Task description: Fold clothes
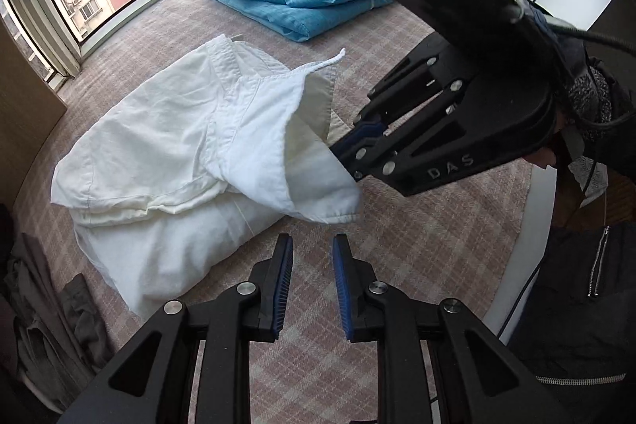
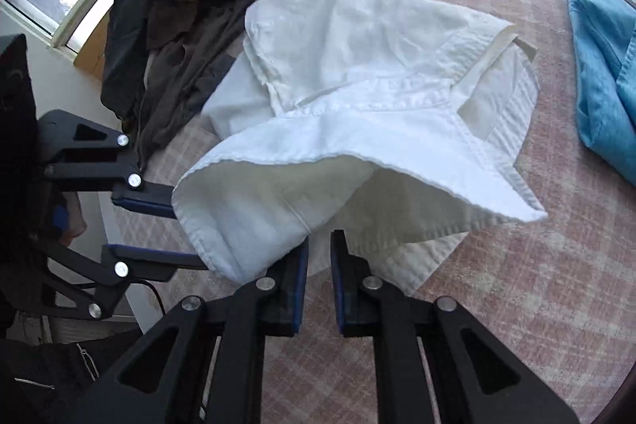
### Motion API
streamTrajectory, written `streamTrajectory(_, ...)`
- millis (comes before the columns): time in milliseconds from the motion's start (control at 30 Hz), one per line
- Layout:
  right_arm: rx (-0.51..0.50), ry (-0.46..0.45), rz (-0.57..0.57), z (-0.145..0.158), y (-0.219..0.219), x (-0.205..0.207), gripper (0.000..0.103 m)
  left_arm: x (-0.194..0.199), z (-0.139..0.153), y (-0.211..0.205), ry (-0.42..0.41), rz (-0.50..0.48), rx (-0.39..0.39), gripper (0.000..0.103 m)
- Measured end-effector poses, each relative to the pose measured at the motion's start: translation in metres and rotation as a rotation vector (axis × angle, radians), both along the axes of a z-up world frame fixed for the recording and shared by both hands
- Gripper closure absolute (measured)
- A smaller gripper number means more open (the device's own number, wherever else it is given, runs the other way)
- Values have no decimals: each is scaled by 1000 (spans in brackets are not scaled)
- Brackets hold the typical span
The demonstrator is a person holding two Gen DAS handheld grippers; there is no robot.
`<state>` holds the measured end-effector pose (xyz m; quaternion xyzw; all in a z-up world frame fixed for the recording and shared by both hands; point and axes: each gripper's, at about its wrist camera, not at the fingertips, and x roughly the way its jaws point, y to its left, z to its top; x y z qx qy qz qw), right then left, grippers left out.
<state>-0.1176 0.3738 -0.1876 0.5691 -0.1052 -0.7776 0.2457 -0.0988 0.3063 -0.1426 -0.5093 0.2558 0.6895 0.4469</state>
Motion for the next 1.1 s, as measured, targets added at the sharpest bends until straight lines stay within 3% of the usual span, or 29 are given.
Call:
streamTrajectory(100,-9,-65,25,-13,-6,0,91,7,-1,4,-26,-26,21,84)
streamTrajectory(233,62,-112,44,-18,6,25,91,17,-2,9,-60,-61,50,84)
streamTrajectory(400,81,-8,-108,18,41,32,91,25,-11,12,-113,-76,74,84)
streamTrajectory(467,45,24,-113,28,35,27,91,24,-10,6,-123,-60,86,84)
streamTrajectory(633,9,51,-80,33,9,10,91,12,7,-18,-82,-36,78,84)
streamTrajectory(767,150,-113,20,-14,-7,16,91,-12,26,-29,7,-16,66,84)
streamTrajectory(833,216,-151,41,-21,-3,31,91,-28,32,-28,58,9,67,84)
streamTrajectory(900,183,-131,-3,-3,11,37,91,-40,31,-18,76,10,83,84)
streamTrajectory(967,179,-52,-70,28,24,34,91,-48,24,-3,99,-8,83,84)
streamTrajectory(1100,210,108,-178,75,38,19,91,-42,-5,22,53,-101,52,84)
